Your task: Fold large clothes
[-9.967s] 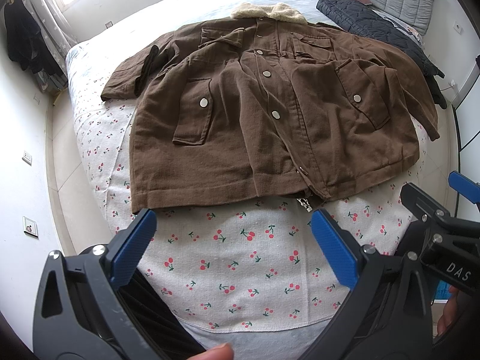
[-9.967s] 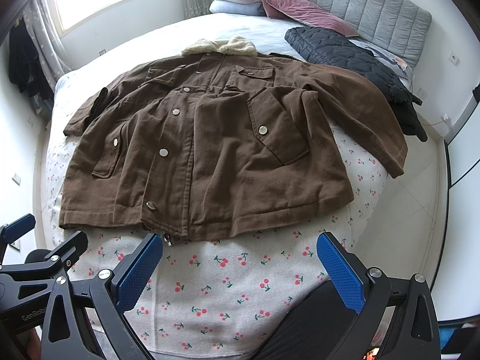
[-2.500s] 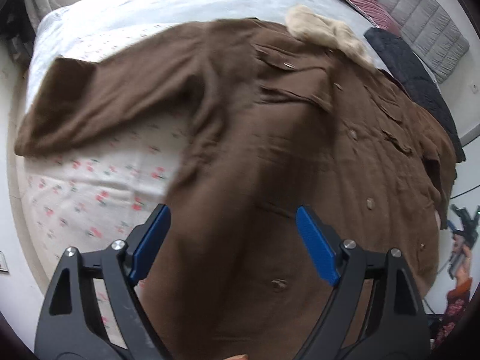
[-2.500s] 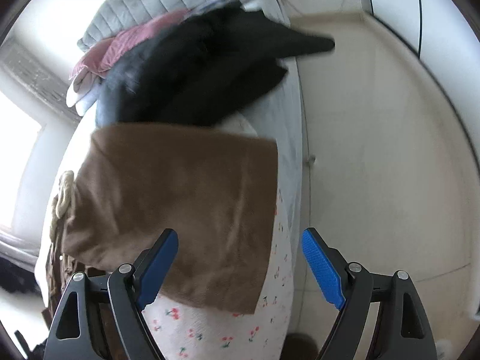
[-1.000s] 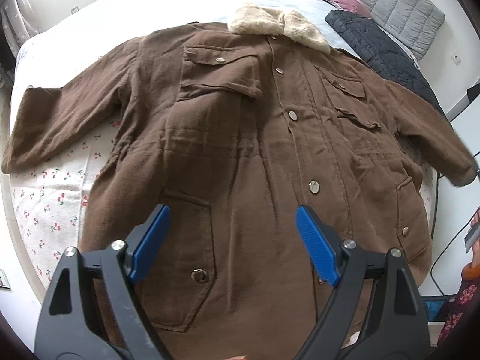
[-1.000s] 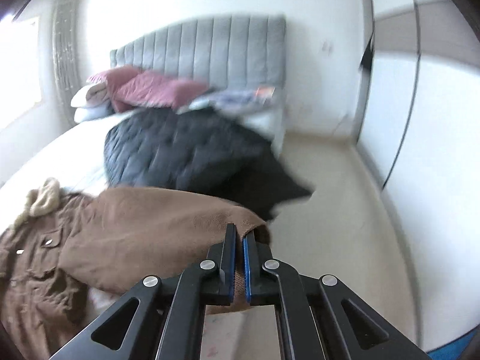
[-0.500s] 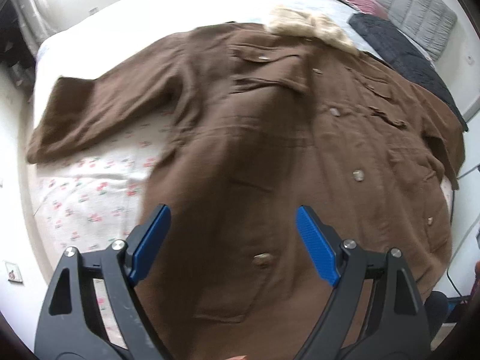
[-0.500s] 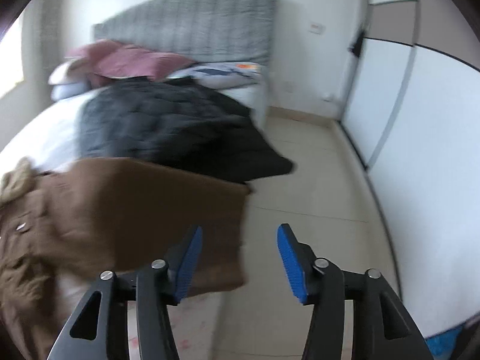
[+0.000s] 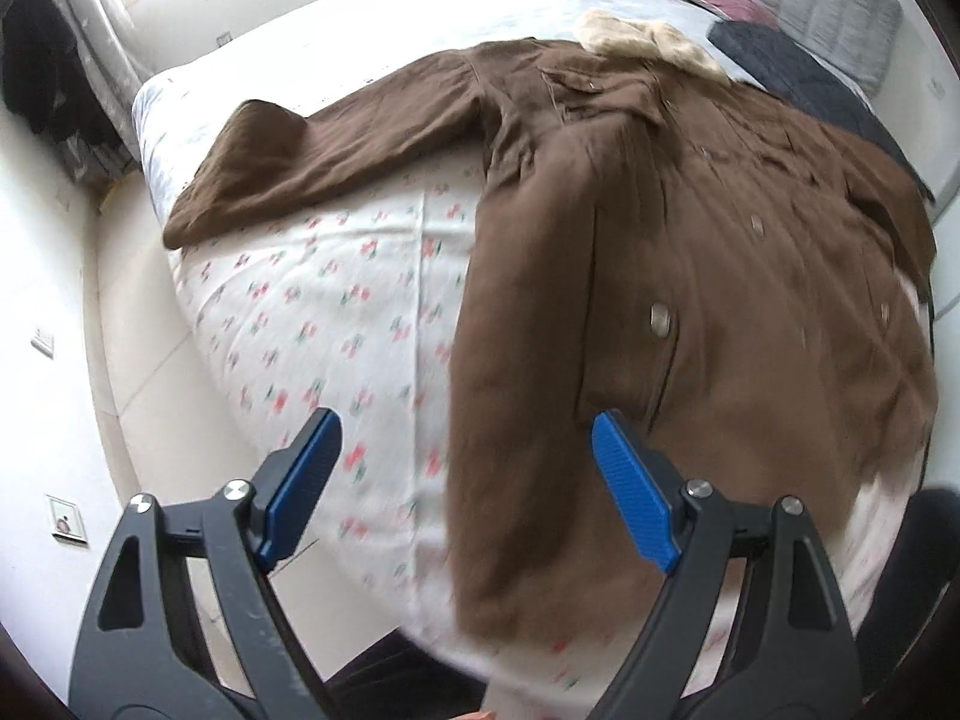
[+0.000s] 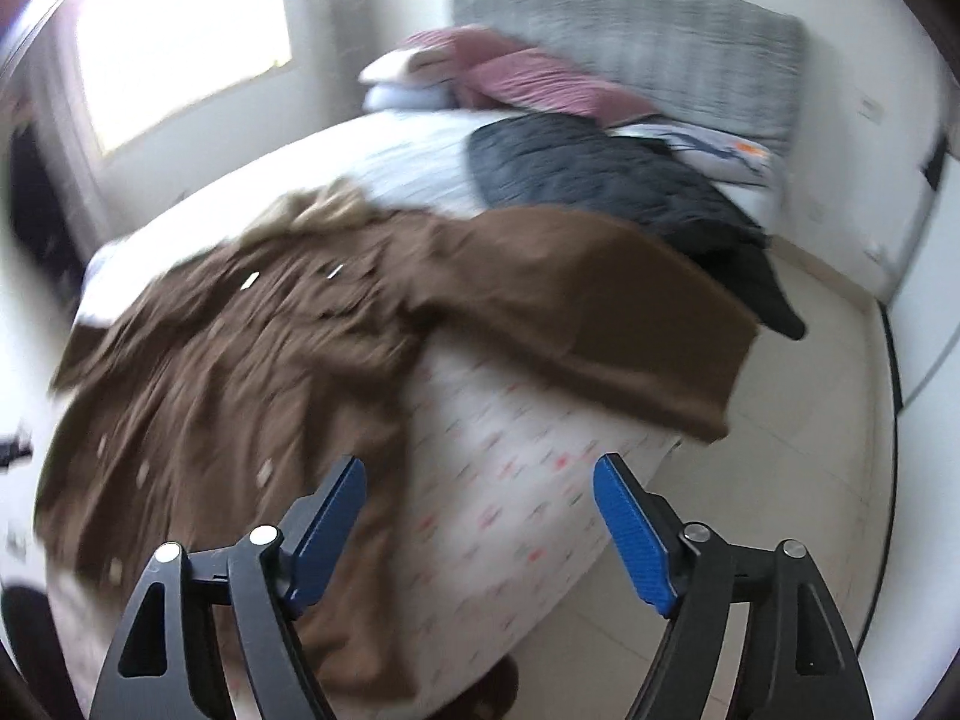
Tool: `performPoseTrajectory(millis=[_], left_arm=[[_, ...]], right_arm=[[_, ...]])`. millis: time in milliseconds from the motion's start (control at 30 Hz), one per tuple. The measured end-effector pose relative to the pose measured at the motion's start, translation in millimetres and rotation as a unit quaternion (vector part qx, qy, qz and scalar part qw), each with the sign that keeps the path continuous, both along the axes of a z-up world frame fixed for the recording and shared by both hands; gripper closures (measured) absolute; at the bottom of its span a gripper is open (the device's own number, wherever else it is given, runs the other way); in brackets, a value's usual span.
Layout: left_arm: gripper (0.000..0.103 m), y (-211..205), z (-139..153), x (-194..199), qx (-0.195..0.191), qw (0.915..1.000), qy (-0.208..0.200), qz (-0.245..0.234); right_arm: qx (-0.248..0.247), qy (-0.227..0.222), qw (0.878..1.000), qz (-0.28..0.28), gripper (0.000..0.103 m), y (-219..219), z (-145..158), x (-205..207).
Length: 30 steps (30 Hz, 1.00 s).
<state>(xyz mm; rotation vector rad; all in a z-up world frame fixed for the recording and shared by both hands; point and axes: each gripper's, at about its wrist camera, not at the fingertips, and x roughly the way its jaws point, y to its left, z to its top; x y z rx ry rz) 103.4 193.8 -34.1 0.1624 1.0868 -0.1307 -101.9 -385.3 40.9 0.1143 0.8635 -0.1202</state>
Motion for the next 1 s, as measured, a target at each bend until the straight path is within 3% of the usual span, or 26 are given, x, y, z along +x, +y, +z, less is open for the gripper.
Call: performPoseTrajectory(millis=[300, 433, 667, 800, 1000], left_arm=[[0.017, 18, -42, -77, 0.051, 0.9963, -0.012, -0.068], [0.017, 28, -63, -84, 0.085, 0.9946, -0.007, -0.058], [0.017, 39, -68, -69, 0.029, 0.9994, -0.01, -0.014], [0.017, 26, -55, -81, 0.013, 0.9985, -0.027, -0.046], [0.017, 17, -63, -86, 0.024, 0.9962, -0.02, -0.081]], right_arm=[[-0.086, 0.056, 0.99, 0.1, 0.023, 92, -53, -40], [-0.097, 0.071, 0.986, 0.117, 0.023, 110, -68, -51], [-0.083, 0.08, 0.988, 0.099, 0.023, 108, -77, -57], [-0.088, 0.085, 0.988, 0.098, 0.023, 107, -77, -63], [-0.088, 0.109, 0.985, 0.101, 0.023, 108, -93, -65]])
